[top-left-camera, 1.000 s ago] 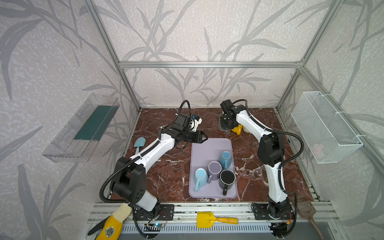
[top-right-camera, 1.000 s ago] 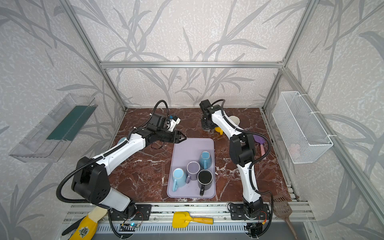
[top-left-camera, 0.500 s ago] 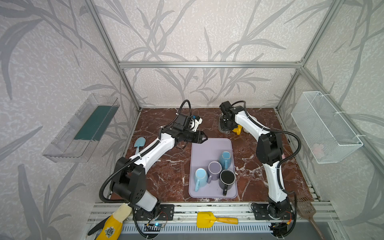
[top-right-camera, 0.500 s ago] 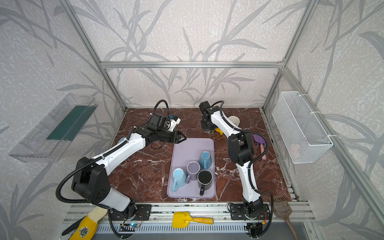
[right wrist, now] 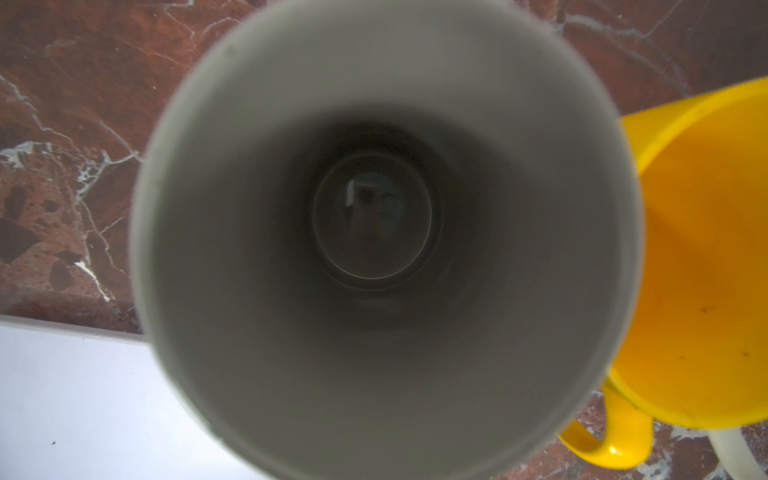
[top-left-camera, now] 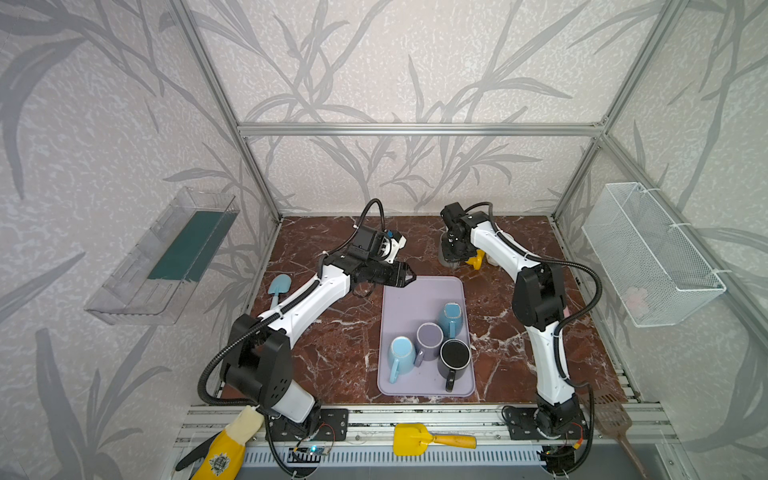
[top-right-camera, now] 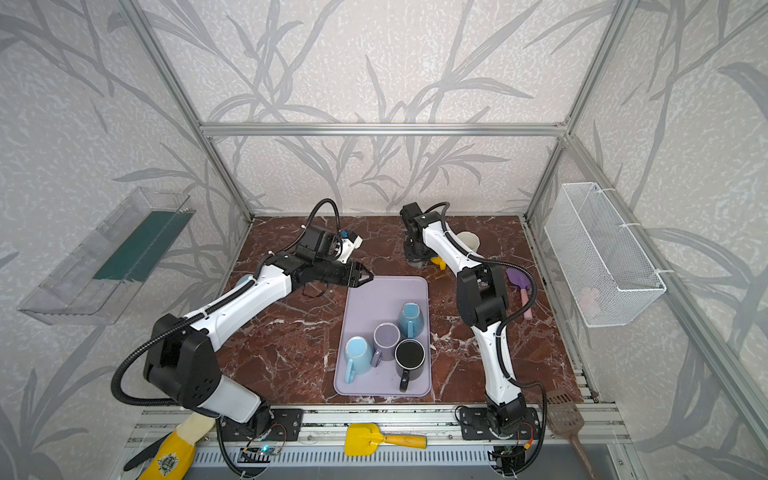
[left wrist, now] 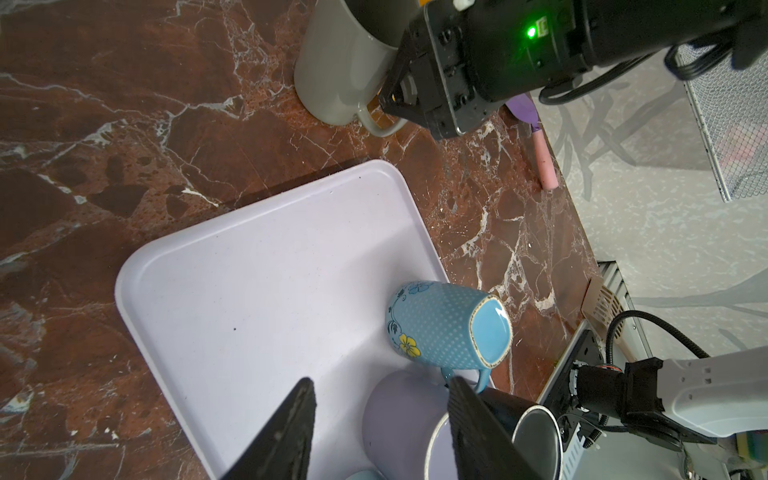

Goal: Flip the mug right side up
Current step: 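Lower the grey mug onto the table and open the right gripper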

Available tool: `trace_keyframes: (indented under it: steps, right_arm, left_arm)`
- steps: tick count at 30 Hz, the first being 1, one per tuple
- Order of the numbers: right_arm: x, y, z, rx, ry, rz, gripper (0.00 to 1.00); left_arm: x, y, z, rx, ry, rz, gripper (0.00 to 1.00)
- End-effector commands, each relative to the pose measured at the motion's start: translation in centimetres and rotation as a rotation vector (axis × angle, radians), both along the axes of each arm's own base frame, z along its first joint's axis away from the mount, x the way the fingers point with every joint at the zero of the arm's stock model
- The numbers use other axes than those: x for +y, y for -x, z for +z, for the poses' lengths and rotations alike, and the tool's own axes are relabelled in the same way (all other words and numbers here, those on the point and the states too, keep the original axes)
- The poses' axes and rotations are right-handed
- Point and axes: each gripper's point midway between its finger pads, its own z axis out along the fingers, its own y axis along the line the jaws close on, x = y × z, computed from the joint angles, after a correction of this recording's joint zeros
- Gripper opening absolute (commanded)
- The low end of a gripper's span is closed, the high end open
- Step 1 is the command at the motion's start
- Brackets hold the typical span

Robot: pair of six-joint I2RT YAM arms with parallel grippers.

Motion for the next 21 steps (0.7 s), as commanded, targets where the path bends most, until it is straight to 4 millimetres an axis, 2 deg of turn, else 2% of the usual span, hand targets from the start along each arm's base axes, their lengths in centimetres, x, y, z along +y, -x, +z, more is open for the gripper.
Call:
trace_keyframes:
  steps: [1, 6, 13, 15, 18, 19, 21]
  right_arm:
    - [0.04, -1.53, 2.09, -0.067, -0.020, -0.022, 0.01]
    - [0.06, -1.48, 2.00, -0.061, -0.026, -0.022, 0.08]
    - [0.05, -1.41, 2.03, -0.064, -0.028, -0.023, 0.11]
    - [0.07, -1.37, 1.98, -0.063, -0.029, -0.023, 0.17]
    - [0.05, -1.26, 2.04, -0.064, -0.031, -0.021, 0.17]
    - [0.05, -1.26, 2.04, -0.064, -0.032, -0.021, 0.22]
    - [0.03, -1.21, 2.01, -0.064, -0.036, -0.021, 0.24]
  left_arm:
    - [-0.10, -0.16, 0.45, -0.018, -0.021, -0.013, 0.54]
    - [-0.18, -0.08, 0.33, -0.020, -0.032, -0.016, 0.54]
    - [-0.23, 0.00, 0.16, -0.021, -0.049, -0.020, 0.54]
    - [-0.23, 0.00, 0.10, -0.020, -0.053, -0.021, 0.54]
    - [-0.22, 0.02, -0.02, -0.021, -0.061, -0.021, 0.54]
    - [-0.16, 0.02, -0.09, -0.020, -0.064, -0.020, 0.54]
    - [-0.18, 0.05, -0.10, -0.020, -0.066, -0.021, 0.54]
